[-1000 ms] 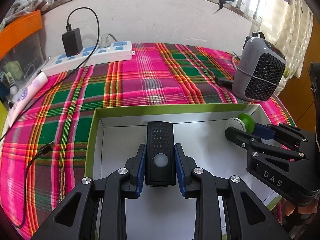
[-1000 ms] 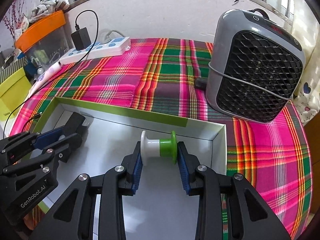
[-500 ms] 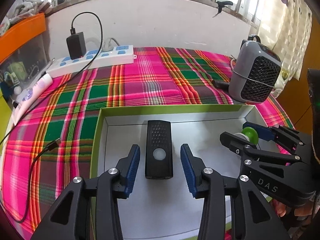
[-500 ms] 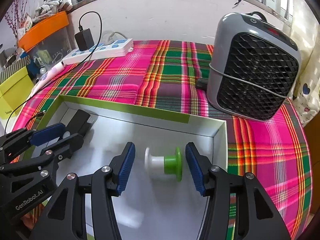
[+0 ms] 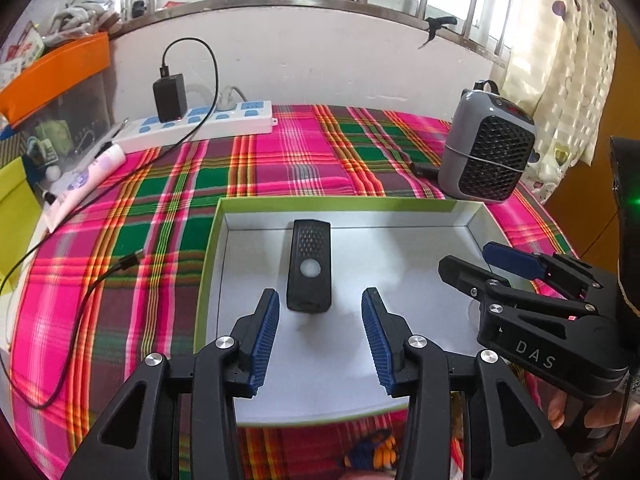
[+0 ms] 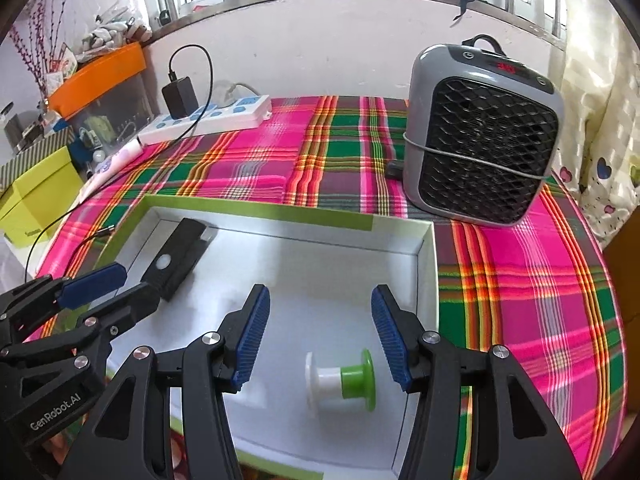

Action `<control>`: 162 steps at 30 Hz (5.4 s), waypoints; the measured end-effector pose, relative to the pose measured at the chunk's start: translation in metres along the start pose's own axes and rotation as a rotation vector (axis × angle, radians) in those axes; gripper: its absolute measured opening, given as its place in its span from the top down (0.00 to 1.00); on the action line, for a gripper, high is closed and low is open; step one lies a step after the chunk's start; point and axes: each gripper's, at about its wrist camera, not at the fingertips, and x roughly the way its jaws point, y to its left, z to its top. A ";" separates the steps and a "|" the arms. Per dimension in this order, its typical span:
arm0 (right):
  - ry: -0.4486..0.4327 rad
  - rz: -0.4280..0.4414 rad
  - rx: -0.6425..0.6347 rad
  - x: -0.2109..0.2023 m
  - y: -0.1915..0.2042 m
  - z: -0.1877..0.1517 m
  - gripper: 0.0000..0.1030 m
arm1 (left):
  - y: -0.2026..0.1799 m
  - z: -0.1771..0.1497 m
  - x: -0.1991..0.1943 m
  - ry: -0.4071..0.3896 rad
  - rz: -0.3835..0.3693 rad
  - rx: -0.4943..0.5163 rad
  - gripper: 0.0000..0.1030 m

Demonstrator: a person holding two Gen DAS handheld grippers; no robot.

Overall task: Organize objects
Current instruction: 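Withdraw both open tools from the box back toward the remaining objects, then grasp the black dotted disc with the left tool while the right tool grasps a walnut, then carry the disc with the left tool while the right tool carries the walnut into the box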

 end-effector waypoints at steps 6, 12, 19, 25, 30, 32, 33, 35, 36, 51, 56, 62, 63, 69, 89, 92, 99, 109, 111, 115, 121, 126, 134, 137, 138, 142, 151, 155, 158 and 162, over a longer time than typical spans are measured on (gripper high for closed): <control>-0.028 0.005 0.021 -0.017 -0.001 -0.011 0.47 | -0.003 -0.010 -0.017 -0.017 -0.002 -0.001 0.60; -0.063 0.002 0.026 -0.039 0.002 -0.021 0.47 | -0.009 -0.020 -0.038 -0.047 0.000 0.004 0.60; -0.093 0.005 0.033 -0.060 0.005 -0.040 0.47 | -0.019 -0.037 -0.060 -0.073 0.008 0.017 0.60; -0.103 0.012 0.040 -0.074 0.006 -0.061 0.47 | -0.027 -0.055 -0.071 -0.080 0.008 0.023 0.59; -0.107 0.013 0.036 -0.082 0.007 -0.076 0.47 | -0.029 -0.066 -0.078 -0.088 0.010 0.026 0.59; -0.106 0.014 0.039 -0.084 0.006 -0.081 0.47 | -0.029 -0.071 -0.081 -0.094 0.008 0.018 0.59; -0.103 0.020 0.045 -0.084 0.005 -0.084 0.47 | -0.029 -0.072 -0.081 -0.093 0.006 0.016 0.59; -0.101 0.024 0.049 -0.085 0.005 -0.088 0.47 | -0.031 -0.078 -0.084 -0.100 0.028 0.026 0.59; -0.100 0.023 0.049 -0.085 0.004 -0.090 0.47 | -0.034 -0.080 -0.086 -0.109 0.041 0.041 0.59; -0.105 0.024 0.030 -0.098 0.002 -0.112 0.47 | -0.030 -0.102 -0.097 -0.113 0.003 0.019 0.56; -0.096 0.032 0.027 -0.099 0.002 -0.118 0.47 | -0.026 -0.111 -0.095 -0.091 -0.025 -0.005 0.54; -0.085 0.042 0.022 -0.098 0.002 -0.122 0.47 | -0.025 -0.117 -0.095 -0.079 -0.059 -0.013 0.54; -0.083 0.043 0.022 -0.098 0.002 -0.123 0.47 | -0.026 -0.118 -0.094 -0.072 -0.060 -0.012 0.54; -0.078 0.049 0.014 -0.099 0.003 -0.126 0.47 | -0.028 -0.125 -0.088 -0.044 -0.076 0.001 0.53; -0.037 0.046 0.017 -0.090 0.001 -0.125 0.47 | -0.030 -0.123 -0.067 0.025 -0.097 0.001 0.52; -0.028 0.043 0.014 -0.088 0.001 -0.125 0.47 | -0.029 -0.123 -0.066 0.028 -0.098 0.000 0.52; -0.010 0.032 -0.021 -0.081 0.005 -0.119 0.47 | -0.027 -0.122 -0.066 0.027 -0.102 -0.007 0.52; 0.017 0.039 -0.033 -0.071 0.004 -0.112 0.47 | -0.025 -0.121 -0.064 0.027 -0.109 -0.018 0.53; 0.026 0.040 -0.034 -0.068 0.004 -0.111 0.47 | -0.024 -0.121 -0.064 0.027 -0.109 -0.017 0.53; 0.030 0.040 -0.037 -0.066 0.003 -0.110 0.47 | -0.024 -0.121 -0.064 0.027 -0.109 -0.017 0.53; 0.034 0.032 -0.047 -0.064 0.005 -0.108 0.47 | -0.025 -0.121 -0.064 0.027 -0.108 -0.017 0.53; 0.037 0.014 -0.055 -0.062 0.007 -0.106 0.47 | -0.024 -0.120 -0.064 0.027 -0.107 -0.018 0.55; 0.035 0.005 -0.055 -0.062 0.007 -0.106 0.47 | -0.021 -0.119 -0.063 0.027 -0.091 -0.025 0.64; 0.033 0.005 -0.054 -0.062 0.007 -0.106 0.48 | -0.019 -0.119 -0.062 0.027 -0.084 -0.029 0.68; 0.031 0.007 -0.054 -0.063 0.007 -0.106 0.49 | -0.019 -0.119 -0.062 0.027 -0.083 -0.032 0.69; 0.030 0.007 -0.065 -0.062 0.009 -0.106 0.59 | -0.018 -0.119 -0.062 0.026 -0.082 -0.036 0.71; 0.025 0.012 -0.063 -0.063 0.009 -0.106 0.67 | -0.017 -0.120 -0.063 0.024 -0.087 -0.048 0.75; 0.024 0.013 -0.070 -0.064 0.010 -0.106 0.67 | -0.016 -0.119 -0.063 0.022 -0.092 -0.055 0.75; 0.021 0.012 -0.069 -0.064 0.010 -0.107 0.67 | -0.015 -0.119 -0.063 0.021 -0.092 -0.059 0.75; 0.019 0.014 -0.072 -0.065 0.011 -0.107 0.67 | -0.015 -0.119 -0.064 0.018 -0.090 -0.059 0.75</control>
